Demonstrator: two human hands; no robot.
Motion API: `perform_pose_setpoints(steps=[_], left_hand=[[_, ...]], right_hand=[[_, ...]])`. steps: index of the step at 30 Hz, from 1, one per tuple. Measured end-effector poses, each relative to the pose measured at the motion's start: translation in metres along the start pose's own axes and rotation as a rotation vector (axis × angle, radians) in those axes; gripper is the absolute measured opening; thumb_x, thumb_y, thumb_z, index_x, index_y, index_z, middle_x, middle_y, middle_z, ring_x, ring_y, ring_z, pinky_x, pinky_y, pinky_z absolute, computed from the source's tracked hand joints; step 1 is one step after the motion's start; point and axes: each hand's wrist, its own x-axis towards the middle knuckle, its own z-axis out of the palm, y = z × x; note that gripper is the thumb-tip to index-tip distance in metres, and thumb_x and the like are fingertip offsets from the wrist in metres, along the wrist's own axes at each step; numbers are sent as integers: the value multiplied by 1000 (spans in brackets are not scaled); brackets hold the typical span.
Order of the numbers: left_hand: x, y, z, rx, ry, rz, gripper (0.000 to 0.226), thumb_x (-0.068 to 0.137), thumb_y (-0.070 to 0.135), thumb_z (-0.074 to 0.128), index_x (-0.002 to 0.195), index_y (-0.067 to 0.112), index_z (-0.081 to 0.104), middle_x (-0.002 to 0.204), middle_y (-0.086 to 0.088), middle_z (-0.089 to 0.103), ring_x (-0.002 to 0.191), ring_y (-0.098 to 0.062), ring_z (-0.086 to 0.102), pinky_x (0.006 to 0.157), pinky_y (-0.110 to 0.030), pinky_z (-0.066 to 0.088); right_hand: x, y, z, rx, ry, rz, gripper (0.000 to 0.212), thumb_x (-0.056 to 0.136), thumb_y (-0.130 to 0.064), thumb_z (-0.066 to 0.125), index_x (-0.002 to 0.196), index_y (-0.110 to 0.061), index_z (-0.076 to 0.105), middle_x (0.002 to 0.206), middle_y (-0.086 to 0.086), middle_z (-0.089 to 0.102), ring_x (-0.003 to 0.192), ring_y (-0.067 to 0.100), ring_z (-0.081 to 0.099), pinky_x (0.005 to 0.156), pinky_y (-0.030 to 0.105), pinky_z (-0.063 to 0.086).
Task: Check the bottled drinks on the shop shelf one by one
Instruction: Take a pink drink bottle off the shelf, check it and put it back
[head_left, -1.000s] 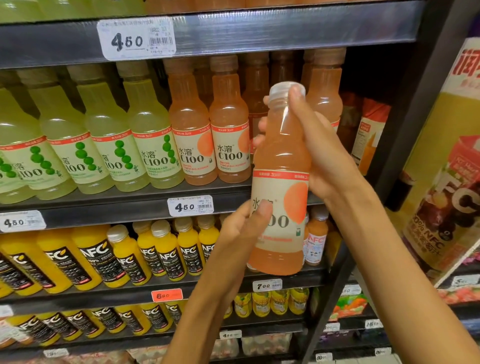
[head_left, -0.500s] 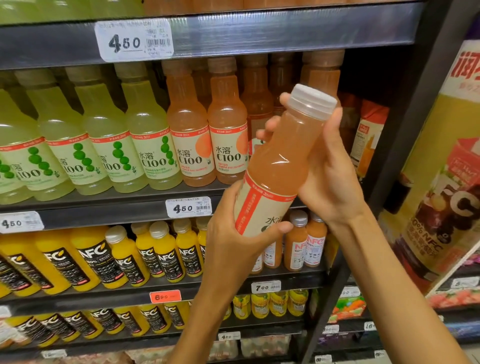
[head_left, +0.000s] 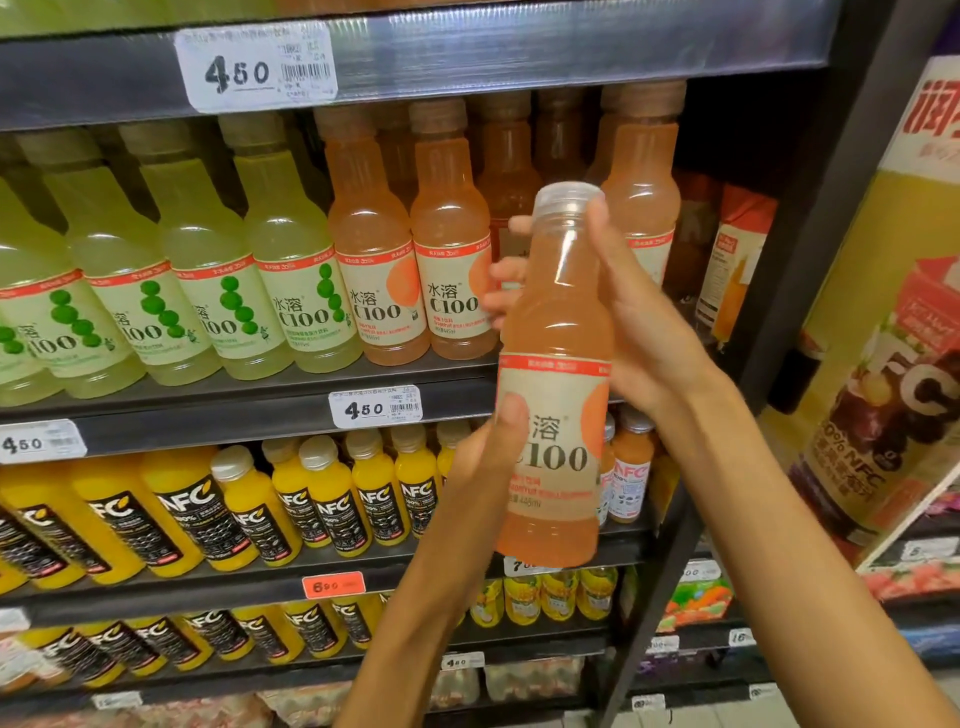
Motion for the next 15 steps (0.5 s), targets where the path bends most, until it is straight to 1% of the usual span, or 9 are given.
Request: perform_pose_setpoints(steps=[2, 3, 4, 6, 8, 10, 12, 14, 15], left_hand=[[0, 3, 3, -28, -14, -89, 78, 65, 84, 43, 113, 27, 67, 106, -7, 73, 101, -23, 69, 92, -45, 53], [1, 6, 4, -39, -30, -121, 87, 66, 87, 40, 120, 22, 63, 110, -9, 72, 105, -26, 67, 96, -50, 50], [2, 7, 4, -46, -52, -139, 90, 68, 88, 38, 124, 20, 60, 113, -10, 71, 107, -28, 66, 98, -52, 48], [5, 10, 1, -51, -84, -153, 81, 72, 78, 33, 126, 24, 59, 114, -7, 71, 108, -24, 66, 96, -47, 50], [3, 14, -4, -78, -115, -168, 77, 74, 72, 33, 128, 24, 57, 115, -6, 71, 109, -20, 66, 95, -42, 51], [2, 16, -5, -114, -134, -172, 77, 73, 70, 39, 129, 20, 57, 114, -9, 70, 108, -24, 66, 95, -42, 52], [3, 16, -1, -197, -131, -165, 79, 71, 68, 44, 129, 16, 56, 114, -14, 70, 107, -29, 66, 96, -45, 51], [1, 16, 5, -326, -126, -153, 78, 77, 64, 44, 131, 9, 53, 112, -19, 69, 100, -33, 67, 93, -49, 52], [-2, 16, 7, -432, -139, -145, 76, 82, 62, 41, 131, 6, 52, 109, -20, 69, 94, -33, 68, 88, -48, 54]], right_hand=[[1, 3, 3, 105, -18, 51, 46, 97, -48, 34, 112, -9, 54, 83, 9, 65, 76, 23, 68, 75, 35, 57], [2, 3, 3, 141, -21, 58, 45, 98, -47, 34, 107, -8, 55, 79, 8, 63, 71, 22, 67, 72, 33, 57], [2, 2, 3, 156, -22, 63, 43, 98, -47, 36, 104, -9, 55, 76, 7, 62, 69, 22, 66, 69, 33, 57], [3, -2, 3, 114, 16, 74, 41, 97, -48, 42, 101, -9, 57, 75, 7, 63, 68, 23, 66, 68, 33, 57], [5, -4, 0, 48, 104, 100, 42, 94, -50, 47, 103, -10, 57, 74, 7, 66, 70, 24, 68, 67, 34, 57], [8, -6, -2, 4, 176, 151, 44, 93, -52, 49, 107, -11, 56, 73, 7, 68, 72, 26, 71, 65, 34, 58], [10, -7, -2, 24, 202, 205, 47, 94, -50, 48, 114, -8, 54, 73, 10, 70, 73, 27, 73, 66, 37, 61], [11, -8, -1, 99, 193, 239, 47, 97, -44, 46, 119, -3, 52, 77, 13, 71, 75, 27, 73, 72, 41, 60], [10, -9, 1, 119, 191, 247, 43, 98, -40, 44, 115, -1, 53, 79, 13, 70, 77, 26, 72, 77, 41, 57]])
